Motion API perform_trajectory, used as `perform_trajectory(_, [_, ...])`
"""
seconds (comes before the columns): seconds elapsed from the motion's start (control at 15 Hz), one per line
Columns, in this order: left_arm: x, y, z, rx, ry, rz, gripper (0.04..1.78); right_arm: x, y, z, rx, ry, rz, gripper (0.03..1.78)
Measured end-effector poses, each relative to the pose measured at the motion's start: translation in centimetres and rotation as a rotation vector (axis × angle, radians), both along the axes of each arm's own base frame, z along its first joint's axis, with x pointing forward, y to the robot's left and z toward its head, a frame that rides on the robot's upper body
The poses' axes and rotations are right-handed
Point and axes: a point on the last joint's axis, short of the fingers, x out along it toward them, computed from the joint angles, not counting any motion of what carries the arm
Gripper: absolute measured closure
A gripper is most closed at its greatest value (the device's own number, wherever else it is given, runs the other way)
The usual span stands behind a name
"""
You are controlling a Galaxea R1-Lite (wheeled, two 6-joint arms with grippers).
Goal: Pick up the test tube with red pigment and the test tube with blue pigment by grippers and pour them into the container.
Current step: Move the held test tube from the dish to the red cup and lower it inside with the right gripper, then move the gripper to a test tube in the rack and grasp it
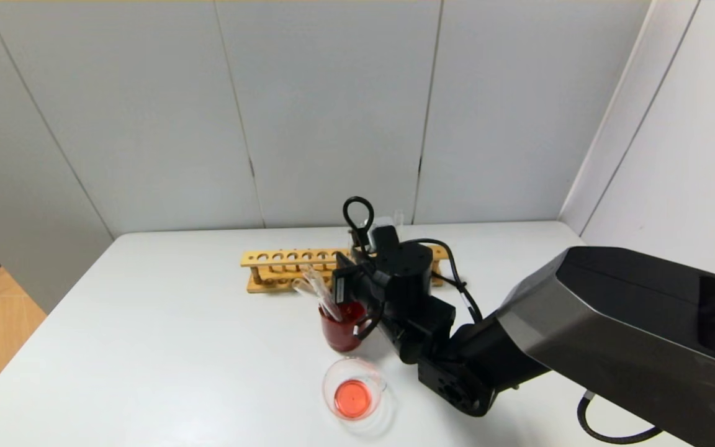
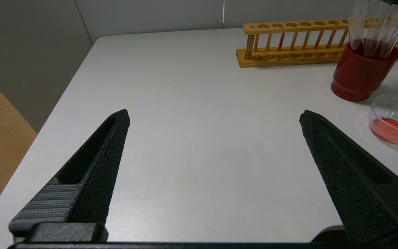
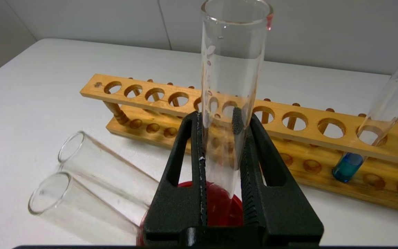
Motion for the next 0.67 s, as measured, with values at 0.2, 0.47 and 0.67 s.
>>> perform_trajectory(0.2, [0.00,0.00,0.00,0.000,0.000,0.000,0.08,-0.12,-0.03,-0.17,-0.008,0.004,0.013,1.30])
perform_trajectory(0.47, [0.00,0.00,0.00,0.000,0.000,0.000,0.08,-0.18,0.00,-0.08,-0.007,0.002,0.012,0.74])
perform_trajectory(0.67, [0.00,0.00,0.00,0.000,0.000,0.000,0.08,-0.17,-0.13,0.42,0.000,-0.007,0.004,0.31])
